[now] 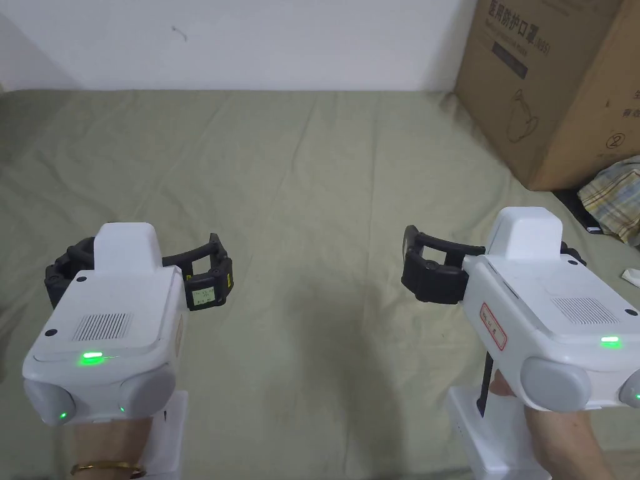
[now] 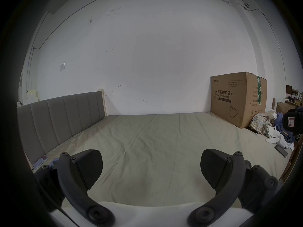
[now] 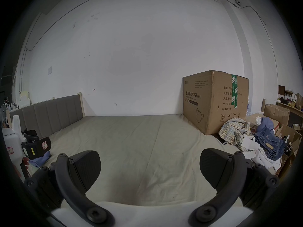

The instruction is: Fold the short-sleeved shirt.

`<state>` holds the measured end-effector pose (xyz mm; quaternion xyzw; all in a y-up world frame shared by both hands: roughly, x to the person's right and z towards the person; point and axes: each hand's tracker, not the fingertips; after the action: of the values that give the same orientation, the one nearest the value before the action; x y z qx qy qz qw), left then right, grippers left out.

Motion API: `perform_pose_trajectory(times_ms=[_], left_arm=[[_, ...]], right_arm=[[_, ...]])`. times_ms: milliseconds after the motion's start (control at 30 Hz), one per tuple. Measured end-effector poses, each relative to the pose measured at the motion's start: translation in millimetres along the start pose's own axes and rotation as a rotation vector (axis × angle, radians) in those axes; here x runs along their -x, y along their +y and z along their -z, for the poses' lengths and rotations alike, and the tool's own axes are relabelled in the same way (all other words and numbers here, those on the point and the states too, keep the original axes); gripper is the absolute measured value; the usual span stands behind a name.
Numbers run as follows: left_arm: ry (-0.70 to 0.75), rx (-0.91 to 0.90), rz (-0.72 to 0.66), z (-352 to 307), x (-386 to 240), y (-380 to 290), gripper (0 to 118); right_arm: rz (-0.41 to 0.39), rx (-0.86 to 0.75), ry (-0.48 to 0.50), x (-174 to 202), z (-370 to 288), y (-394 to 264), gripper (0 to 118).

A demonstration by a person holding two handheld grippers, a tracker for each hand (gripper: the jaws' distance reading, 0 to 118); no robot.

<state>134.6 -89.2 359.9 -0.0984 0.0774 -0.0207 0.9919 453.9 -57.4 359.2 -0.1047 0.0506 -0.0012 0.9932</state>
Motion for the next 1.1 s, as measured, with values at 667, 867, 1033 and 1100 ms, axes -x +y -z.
perform_pose_trajectory(times_ms=[667, 867, 1033, 1100], left_arm=[[-0.005, 0.010, 0.013, 2.0, -3.1, -4.4, 118], [-0.005, 0.007, 0.016, 2.5, -2.6, -4.1, 118], [-0.005, 0.013, 0.013, 2.8, -2.5, -4.8, 118], [-0.006, 0.015, 0.012, 2.9, -2.6, -5.2, 118]], right_arm=[[-0.007, -0.005, 0.010, 3.5, -0.5, -1.0, 118], [-0.010, -0.009, 0.009, 4.1, -1.4, -0.2, 118], [-0.009, -0.006, 0.011, 4.1, -1.0, -1.1, 118], [-0.010, -0.003, 0.012, 3.7, -0.5, -1.7, 118]])
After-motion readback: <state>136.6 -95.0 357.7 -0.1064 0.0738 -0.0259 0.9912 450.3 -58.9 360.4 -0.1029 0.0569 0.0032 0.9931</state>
